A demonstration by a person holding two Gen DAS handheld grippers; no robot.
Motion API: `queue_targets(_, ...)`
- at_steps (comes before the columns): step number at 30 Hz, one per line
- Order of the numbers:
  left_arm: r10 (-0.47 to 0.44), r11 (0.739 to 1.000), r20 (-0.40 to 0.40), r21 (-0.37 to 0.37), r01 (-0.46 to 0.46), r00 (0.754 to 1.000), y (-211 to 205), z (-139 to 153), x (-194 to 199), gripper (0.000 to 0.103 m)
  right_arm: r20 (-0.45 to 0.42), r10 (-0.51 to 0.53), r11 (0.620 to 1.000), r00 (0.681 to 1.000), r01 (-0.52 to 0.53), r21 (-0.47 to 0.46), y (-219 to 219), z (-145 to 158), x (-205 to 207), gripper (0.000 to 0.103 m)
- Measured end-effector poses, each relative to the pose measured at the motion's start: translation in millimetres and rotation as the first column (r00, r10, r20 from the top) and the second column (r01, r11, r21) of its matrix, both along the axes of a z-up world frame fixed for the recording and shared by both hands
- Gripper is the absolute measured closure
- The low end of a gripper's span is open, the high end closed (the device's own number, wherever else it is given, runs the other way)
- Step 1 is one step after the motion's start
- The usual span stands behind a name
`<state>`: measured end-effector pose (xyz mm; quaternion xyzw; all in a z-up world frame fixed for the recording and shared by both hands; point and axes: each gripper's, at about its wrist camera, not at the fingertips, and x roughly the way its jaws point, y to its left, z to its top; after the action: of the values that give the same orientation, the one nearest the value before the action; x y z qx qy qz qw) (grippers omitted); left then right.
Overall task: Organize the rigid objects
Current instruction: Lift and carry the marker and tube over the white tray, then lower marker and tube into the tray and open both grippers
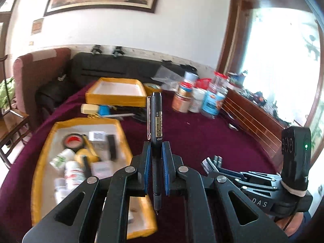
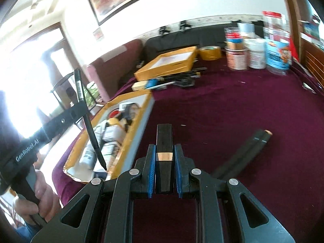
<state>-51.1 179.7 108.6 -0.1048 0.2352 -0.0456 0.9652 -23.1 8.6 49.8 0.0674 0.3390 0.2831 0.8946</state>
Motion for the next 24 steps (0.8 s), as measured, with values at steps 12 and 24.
queue_targets(12,0.168,0.985,-0.090,-0.034,-0.172,0.982,80,-27,-10,0.094,-0.015,0.167,0.984,0.986,-0.168,-0.065,96,-12,-8,0.087)
queue_targets(24,0.197,0.975,-0.187,-0.066,-0.212,0.962,108,-59,3,0.094,-0.030,0.164,0.979,0.986,-0.166,-0.118,140,-22,5,0.087)
